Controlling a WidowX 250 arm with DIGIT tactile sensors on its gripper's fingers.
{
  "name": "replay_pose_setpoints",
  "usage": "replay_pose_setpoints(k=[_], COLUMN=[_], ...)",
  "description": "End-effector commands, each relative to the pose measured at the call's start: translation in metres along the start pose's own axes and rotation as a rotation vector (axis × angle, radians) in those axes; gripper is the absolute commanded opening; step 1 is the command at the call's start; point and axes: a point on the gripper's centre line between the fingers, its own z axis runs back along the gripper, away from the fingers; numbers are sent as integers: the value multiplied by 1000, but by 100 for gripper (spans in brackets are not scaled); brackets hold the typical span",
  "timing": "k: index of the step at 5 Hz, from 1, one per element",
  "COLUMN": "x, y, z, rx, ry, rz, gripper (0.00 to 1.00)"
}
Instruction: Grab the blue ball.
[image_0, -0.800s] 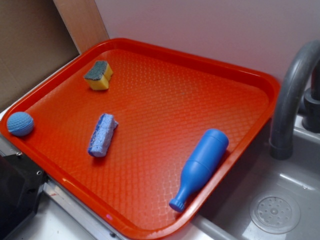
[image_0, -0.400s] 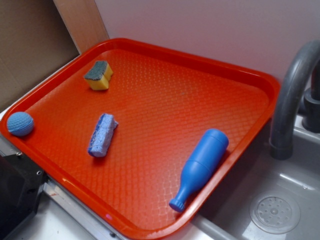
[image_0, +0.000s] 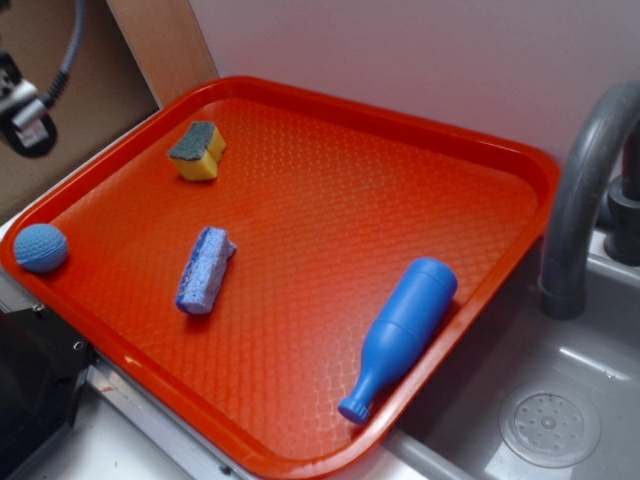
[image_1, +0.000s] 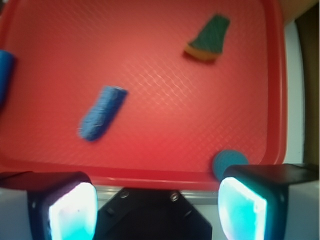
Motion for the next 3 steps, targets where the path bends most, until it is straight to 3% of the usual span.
replay_pose_setpoints(k=[1,2,3], x=[-18,-23,-25], y=[39,53,66], z=[-71,-100,-116], rx=[116,202,351], ry=[36,96,242], rz=[-97,-107,-104], gripper=[100,100,100])
